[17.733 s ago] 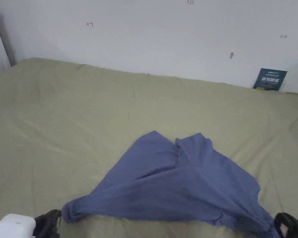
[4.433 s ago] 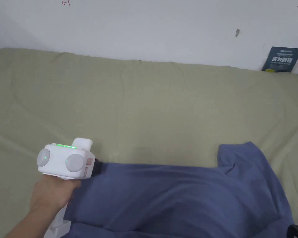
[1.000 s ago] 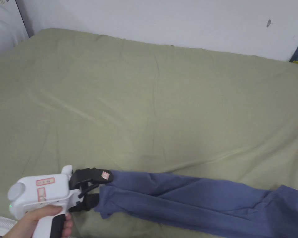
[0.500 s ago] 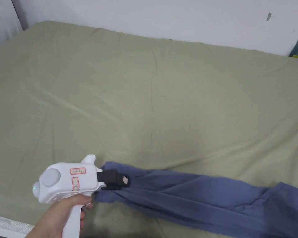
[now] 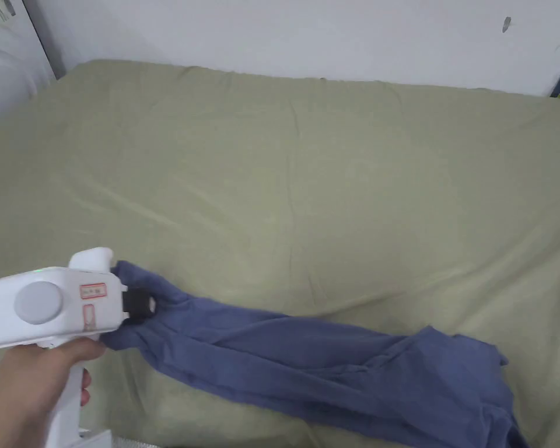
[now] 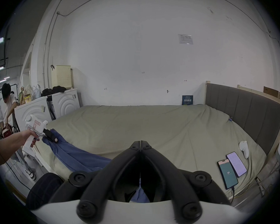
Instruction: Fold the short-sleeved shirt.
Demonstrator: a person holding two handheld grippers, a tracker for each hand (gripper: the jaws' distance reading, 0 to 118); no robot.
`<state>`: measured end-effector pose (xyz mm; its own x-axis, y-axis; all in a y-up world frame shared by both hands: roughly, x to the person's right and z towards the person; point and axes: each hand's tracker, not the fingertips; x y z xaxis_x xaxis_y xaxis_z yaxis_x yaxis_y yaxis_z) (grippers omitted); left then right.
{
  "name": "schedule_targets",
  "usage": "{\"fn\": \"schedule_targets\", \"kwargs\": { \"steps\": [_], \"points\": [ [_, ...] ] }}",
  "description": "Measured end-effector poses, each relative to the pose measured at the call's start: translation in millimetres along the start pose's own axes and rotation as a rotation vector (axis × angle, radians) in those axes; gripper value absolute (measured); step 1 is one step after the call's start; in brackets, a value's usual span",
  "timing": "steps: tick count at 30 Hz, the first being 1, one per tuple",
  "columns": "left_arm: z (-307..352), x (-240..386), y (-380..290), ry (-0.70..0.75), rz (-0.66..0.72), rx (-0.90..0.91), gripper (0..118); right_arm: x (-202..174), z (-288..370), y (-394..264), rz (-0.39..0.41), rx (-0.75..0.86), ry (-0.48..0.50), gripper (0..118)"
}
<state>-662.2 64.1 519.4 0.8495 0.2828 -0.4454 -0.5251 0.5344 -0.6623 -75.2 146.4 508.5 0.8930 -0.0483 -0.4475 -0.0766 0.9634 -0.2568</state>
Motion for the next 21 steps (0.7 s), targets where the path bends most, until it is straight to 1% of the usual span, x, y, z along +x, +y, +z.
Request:
{"fn": "schedule_targets", "kwargs": {
  "steps": [3, 4, 5, 6, 7, 8, 9, 10, 11, 12, 13, 14, 15, 16, 17, 18, 20, 21],
  "points": [
    [2.3, 65.0, -19.0, -0.148, -0.083, -0.004, 7, -0.2, 0.4, -0.6, -0.006, 0.009, 0.008, 0],
    [-3.1, 87.7, -27.7, -0.183, -0.114, -0.019, 7, 0.0, 1.4, -1.9, -0.009, 0.012, 0.011, 0],
    [-11.8, 111.4, -38.3, -0.187, -0.141, -0.02, 7, 0.3, 1.9, -2.7, -0.011, 0.014, 0.014, 0],
    [-26.2, 131.8, -46.8, -0.176, -0.173, -0.017, 7, 0.7, 2.4, -3.5, -0.013, 0.016, 0.015, 0],
    [-40.7, 147.3, -54.0, -0.167, -0.171, -0.022, 7, 1.2, 3.1, -4.2, -0.015, 0.018, 0.015, 0],
    [-59.3, 159.4, -64.6, -0.125, -0.178, -0.055, 7, 2.9, 5.2, -5.8, -0.021, 0.02, 0.018, 0],
    [-77.2, 168.5, -73.8, -0.12, -0.191, -0.086, 7, 4.1, 6.8, -6.3, -0.029, 0.023, 0.016, 0],
    [-91.2, 172.9, -80.1, -0.098, -0.229, -0.118, 7, 5.3, 8.3, -6.4, -0.036, 0.026, 0.016, 0],
    [-107.7, 165.4, -83.5, -0.04, -0.234, -0.121, 7, 6.5, 10.3, -6.3, -0.043, 0.031, 0.015, 0],
    [-117.5, 162.3, -87.4, -0.006, -0.239, -0.123, 13, 7.6, 12.7, -6.2, -0.048, 0.034, 0.013, 0],
    [-122.8, 158.8, -88.6, -0.036, -0.212, -0.127, 33, 8.8, 14.1, -5.7, -0.051, 0.036, 0.012, 0],
    [-116.9, 153.0, -85.6, -0.129, -0.144, -0.111, 59, 10.1, 15.4, -5.2, -0.053, 0.037, 0.012, 0],
    [-100.9, 156.5, -82.8, -0.231, -0.085, -0.118, 94, 10.8, 16.4, -5.2, -0.052, 0.041, 0.009, 0],
    [-89.3, 158.8, -78.0, -0.234, -0.079, -0.128, 116, 11.5, 17.2, -5.4, -0.048, 0.044, 0.006, 0],
    [-70.3, 156.0, -70.1, -0.213, -0.117, -0.072, 115, 12.2, 16.8, -5.2, -0.046, 0.043, 0.005, 0],
    [-49.7, 149.7, -60.5, -0.272, -0.108, 0.017, 114, 13.1, 16.5, -5.1, -0.047, 0.042, 0.006, 0],
    [-10.5, 136.6, -45.2, -0.344, -0.057, 0.094, 114, 13.3, 16.0, -6.2, -0.05, 0.044, 0.007, 0],
    [1.7, 122.7, -37.8, -0.333, -0.014, 0.138, 114, 13.3, 15.3, -6.8, -0.051, 0.043, 0.009, 0]
  ]
}}
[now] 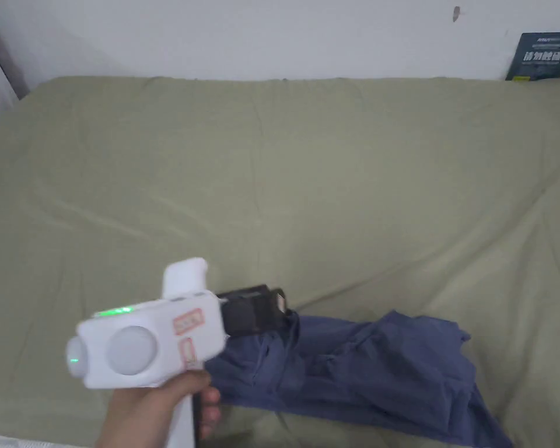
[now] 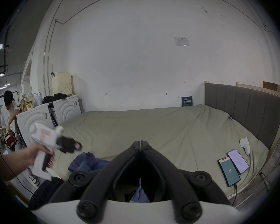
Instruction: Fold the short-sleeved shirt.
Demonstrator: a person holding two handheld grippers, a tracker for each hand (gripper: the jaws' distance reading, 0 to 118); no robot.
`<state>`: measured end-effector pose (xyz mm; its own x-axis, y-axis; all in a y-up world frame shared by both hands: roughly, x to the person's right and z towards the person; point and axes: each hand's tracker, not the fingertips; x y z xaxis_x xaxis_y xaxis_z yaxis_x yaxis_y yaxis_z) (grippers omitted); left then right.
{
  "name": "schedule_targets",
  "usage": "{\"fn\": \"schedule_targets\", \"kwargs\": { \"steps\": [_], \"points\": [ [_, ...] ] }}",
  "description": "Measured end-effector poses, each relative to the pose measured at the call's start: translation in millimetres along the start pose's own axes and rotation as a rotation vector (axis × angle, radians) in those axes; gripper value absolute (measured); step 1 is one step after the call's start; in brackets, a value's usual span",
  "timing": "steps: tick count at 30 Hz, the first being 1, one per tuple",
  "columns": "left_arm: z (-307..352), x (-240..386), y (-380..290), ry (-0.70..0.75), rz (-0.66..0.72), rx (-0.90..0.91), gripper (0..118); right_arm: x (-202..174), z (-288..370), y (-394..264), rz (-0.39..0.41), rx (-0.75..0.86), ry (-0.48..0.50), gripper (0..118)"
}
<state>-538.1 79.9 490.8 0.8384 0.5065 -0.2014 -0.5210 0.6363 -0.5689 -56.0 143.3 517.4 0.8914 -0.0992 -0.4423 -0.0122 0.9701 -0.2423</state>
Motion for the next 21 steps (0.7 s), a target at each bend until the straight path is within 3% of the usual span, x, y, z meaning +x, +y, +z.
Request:
{"fn": "schedule_targets", "kwargs": {
  "steps": [4, 5, 6, 7, 9, 14, 17, 21],
  "points": [
    [20.7, -21.6, 16.7, 0.157, -0.015, 0.029, 109, -2.0, -2.8, -5.3, -0.013, -0.009, 0.004, 0],
    [15.2, -25.3, 11.6, 0.163, -0.01, 0.0, 94, -2.6, -3.3, -6.4, -0.018, -0.013, 0.006, 0],
    [1.0, -31.2, 4.5, 0.151, -0.003, -0.056, 59, -3.2, -3.3, -7.2, -0.021, -0.016, 0.008, 0],
    [-9.6, -28.8, -6.1, 0.142, 0.002, -0.097, 15, -3.9, -3.4, -7.7, -0.023, -0.02, 0.009, 0],
    [-34.9, -14.3, -30.9, 0.044, -0.014, -0.176, 12, -5.2, -3.5, -8.5, -0.021, -0.023, 0.01, 0],
    [-116.7, 34.0, -98.6, -0.015, -0.034, -0.378, 12, -4.0, -2.2, -8.0, -0.019, -0.028, 0.0, 0],
    [-121.3, 60.1, -105.0, -0.016, -0.078, -0.308, 12, -1.8, -0.1, -3.8, -0.014, -0.025, -0.008, 0],
    [-116.1, 36.3, -85.5, -0.005, -0.069, -0.304, 12, 2.0, -4.0, -2.5, -0.009, -0.027, -0.004, 0]
  ]
}}
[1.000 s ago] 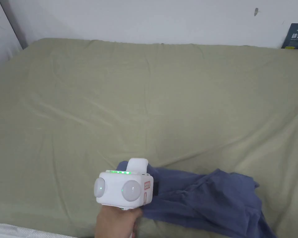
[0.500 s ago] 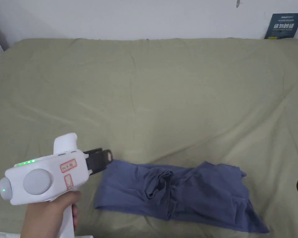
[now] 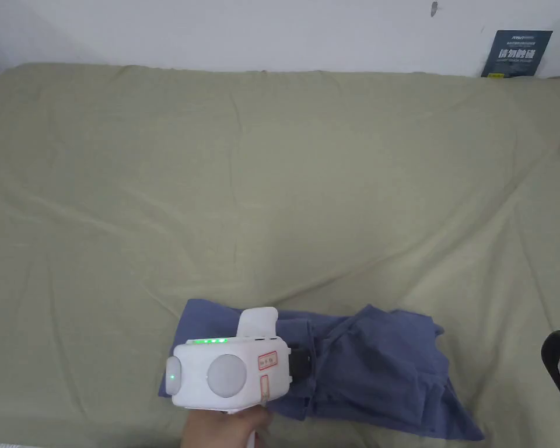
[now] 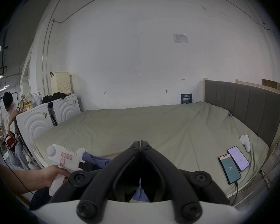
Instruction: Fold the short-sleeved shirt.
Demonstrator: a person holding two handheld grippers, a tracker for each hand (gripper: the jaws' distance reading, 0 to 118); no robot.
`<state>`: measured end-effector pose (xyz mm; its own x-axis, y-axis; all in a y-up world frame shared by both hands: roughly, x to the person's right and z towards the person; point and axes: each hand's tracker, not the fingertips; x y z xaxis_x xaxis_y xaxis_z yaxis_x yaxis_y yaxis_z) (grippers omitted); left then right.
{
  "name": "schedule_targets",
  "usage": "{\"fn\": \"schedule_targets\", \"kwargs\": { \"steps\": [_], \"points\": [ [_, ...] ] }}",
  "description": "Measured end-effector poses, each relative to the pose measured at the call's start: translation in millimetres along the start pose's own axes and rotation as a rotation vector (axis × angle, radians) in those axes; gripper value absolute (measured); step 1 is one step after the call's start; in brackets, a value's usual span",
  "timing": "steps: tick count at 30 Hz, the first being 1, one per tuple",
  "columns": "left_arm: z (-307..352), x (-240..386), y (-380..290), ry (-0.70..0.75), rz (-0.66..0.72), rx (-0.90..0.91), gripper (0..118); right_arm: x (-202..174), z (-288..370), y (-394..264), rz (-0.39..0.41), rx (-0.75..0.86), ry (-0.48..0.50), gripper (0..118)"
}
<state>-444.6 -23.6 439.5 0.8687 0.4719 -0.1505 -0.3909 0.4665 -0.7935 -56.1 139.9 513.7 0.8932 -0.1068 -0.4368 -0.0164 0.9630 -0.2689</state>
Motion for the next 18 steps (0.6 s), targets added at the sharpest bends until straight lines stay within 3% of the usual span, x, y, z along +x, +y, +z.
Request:
{"fn": "schedule_targets", "kwargs": {
  "steps": [8, 9, 10, 11, 12, 13, 14, 18],
  "points": [
    [118.8, -1.8, 1.4, 0.151, -0.168, 0.204, 14, -5.7, -10.7, -10.1, 0.006, -0.03, 0.028, 0],
    [116.5, -11.0, -2.1, 0.152, -0.17, 0.21, 28, -6.6, -12.0, -11.5, 0.0, -0.036, 0.034, 0],
    [119.9, -18.0, -2.0, 0.133, -0.167, 0.223, 62, -7.7, -12.5, -12.4, -0.003, -0.039, 0.037, 0],
    [123.8, -27.1, 0.0, 0.101, -0.165, 0.228, 74, -8.8, -12.2, -12.5, -0.006, -0.041, 0.041, 0],
    [126.6, -38.0, 5.2, 0.078, -0.16, 0.226, 74, -9.9, -11.7, -12.3, -0.008, -0.041, 0.042, 0],
    [127.8, -50.1, 4.6, 0.024, -0.104, 0.199, 109, -10.9, -10.4, -11.8, -0.009, -0.04, 0.044, 0],
    [131.3, -67.4, 8.9, -0.017, -0.063, 0.211, 113, -11.7, -8.2, -11.5, -0.007, -0.035, 0.043, 0],
    [116.5, -143.3, 29.6, -0.073, 0.174, 0.127, 114, -9.7, -9.7, -13.9, 0.005, -0.048, 0.04, 0]
  ]
}}
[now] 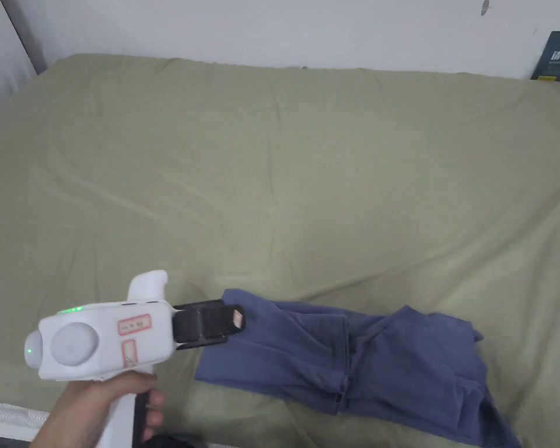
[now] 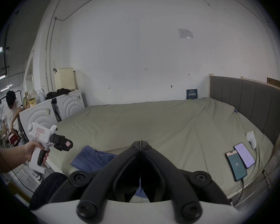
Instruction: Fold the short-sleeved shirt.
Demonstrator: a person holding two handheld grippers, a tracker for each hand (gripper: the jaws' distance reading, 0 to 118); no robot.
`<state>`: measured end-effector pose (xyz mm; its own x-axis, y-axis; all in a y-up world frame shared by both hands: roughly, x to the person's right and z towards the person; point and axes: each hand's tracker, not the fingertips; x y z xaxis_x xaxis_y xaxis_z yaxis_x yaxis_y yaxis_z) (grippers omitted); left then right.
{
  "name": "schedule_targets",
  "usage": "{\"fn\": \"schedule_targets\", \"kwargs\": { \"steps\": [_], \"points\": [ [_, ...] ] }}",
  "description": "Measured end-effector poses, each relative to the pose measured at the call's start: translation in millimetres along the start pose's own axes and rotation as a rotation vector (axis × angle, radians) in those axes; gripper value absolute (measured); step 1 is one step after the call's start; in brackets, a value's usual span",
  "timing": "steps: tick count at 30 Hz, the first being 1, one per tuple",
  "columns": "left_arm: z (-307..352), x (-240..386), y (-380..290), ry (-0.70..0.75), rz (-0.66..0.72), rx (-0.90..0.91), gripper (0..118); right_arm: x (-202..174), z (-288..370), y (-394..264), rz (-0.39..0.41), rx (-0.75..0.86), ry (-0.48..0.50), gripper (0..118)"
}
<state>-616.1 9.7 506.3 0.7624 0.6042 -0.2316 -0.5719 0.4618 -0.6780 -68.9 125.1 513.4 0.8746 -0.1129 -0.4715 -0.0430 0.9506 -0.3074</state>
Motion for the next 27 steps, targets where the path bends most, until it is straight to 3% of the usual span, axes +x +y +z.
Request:
{"fn": "schedule_targets", "kwargs": {
  "steps": [5, 8, 9, 10, 12, 13, 14, 15, 16, 18, 21, 25, 27],
  "points": [
    [-51.7, -72.1, -5.7, -0.263, 0.32, -0.193, 115, -0.1, -5.0, 1.6, 0.0, -0.028, -0.018, 0],
    [-60.8, -78.0, -4.1, -0.54, 0.42, -0.067, 117, -1.7, -8.2, 3.9, 0.003, -0.035, -0.024, 0],
    [-76.9, -79.9, -11.3, -0.535, 0.446, -0.122, 116, -1.8, -10.2, 4.2, 0.002, -0.039, -0.026, 0],
    [-90.8, -67.5, -18.4, -0.618, 0.496, -0.167, 116, -2.0, -12.5, 4.1, 0.0, -0.044, -0.03, 0],
    [-97.0, -48.9, -23.5, -0.573, 0.31, -0.156, 107, -2.9, -17.8, 5.0, -0.007, -0.058, -0.033, 0],
    [-97.7, -43.8, -24.1, -0.543, 0.295, -0.156, 77, -4.2, -19.0, 6.1, -0.008, -0.06, -0.036, 0],
    [-99.8, -43.7, -25.9, -0.487, 0.331, -0.174, 32, -5.6, -19.2, 7.2, -0.008, -0.059, -0.037, 0],
    [-106.5, -41.8, -30.7, -0.415, 0.372, -0.216, 11, -6.7, -19.2, 8.2, -0.008, -0.056, -0.033, 0],
    [-110.3, -44.3, -38.9, -0.303, 0.326, -0.257, 10, -7.9, -20.1, 9.0, -0.007, -0.056, -0.027, 0],
    [-99.9, -40.7, -40.4, -0.398, 0.36, -0.182, 10, -11.8, -22.9, 10.1, 0.012, -0.061, -0.019, 0],
    [-72.1, -33.6, -37.7, -0.244, 0.283, -0.12, 9, -15.8, -21.8, 12.3, 0.022, -0.051, -0.007, 0],
    [-14.8, -31.8, 1.0, -0.18, 0.271, 0.042, 9, -18.9, -17.2, 16.2, 0.026, -0.02, 0.011, 0],
    [17.5, -68.0, 20.9, -0.051, 0.237, 0.099, 9, -20.6, -13.8, 17.1, 0.029, -0.008, 0.025, 0]
  ]
}}
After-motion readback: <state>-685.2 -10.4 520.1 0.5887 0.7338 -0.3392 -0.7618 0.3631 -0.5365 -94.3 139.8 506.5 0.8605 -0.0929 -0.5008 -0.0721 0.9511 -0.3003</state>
